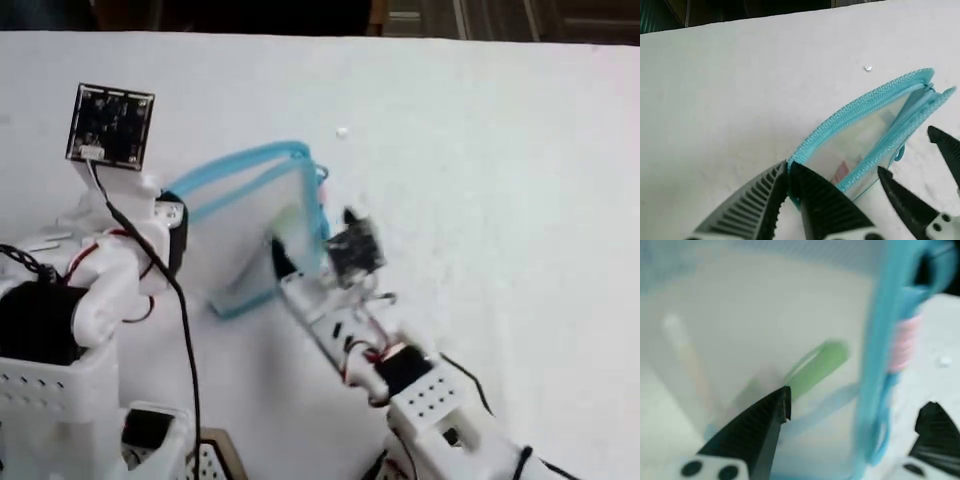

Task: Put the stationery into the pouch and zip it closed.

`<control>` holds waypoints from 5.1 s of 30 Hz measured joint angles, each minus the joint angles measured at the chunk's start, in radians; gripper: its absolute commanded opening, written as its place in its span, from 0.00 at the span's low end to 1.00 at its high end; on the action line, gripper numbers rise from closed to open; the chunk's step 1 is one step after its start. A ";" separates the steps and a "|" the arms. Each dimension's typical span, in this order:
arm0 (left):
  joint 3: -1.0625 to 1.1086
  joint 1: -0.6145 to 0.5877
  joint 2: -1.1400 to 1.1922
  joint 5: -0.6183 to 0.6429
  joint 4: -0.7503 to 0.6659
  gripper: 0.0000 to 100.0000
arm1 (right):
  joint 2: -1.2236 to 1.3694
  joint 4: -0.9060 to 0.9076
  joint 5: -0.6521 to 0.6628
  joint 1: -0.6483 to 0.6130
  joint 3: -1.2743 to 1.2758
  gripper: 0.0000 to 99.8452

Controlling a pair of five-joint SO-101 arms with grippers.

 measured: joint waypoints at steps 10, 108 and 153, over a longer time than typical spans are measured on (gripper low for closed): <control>-0.074 -0.002 0.021 -0.146 -0.107 0.02 | -0.212 0.161 -0.002 0.290 0.000 0.38; -0.009 0.002 0.015 -0.215 -0.055 0.02 | 0.853 -0.092 0.061 0.032 -0.319 0.30; -0.009 0.002 0.015 -0.215 -0.055 0.02 | -0.295 0.066 -0.029 0.422 -0.120 0.02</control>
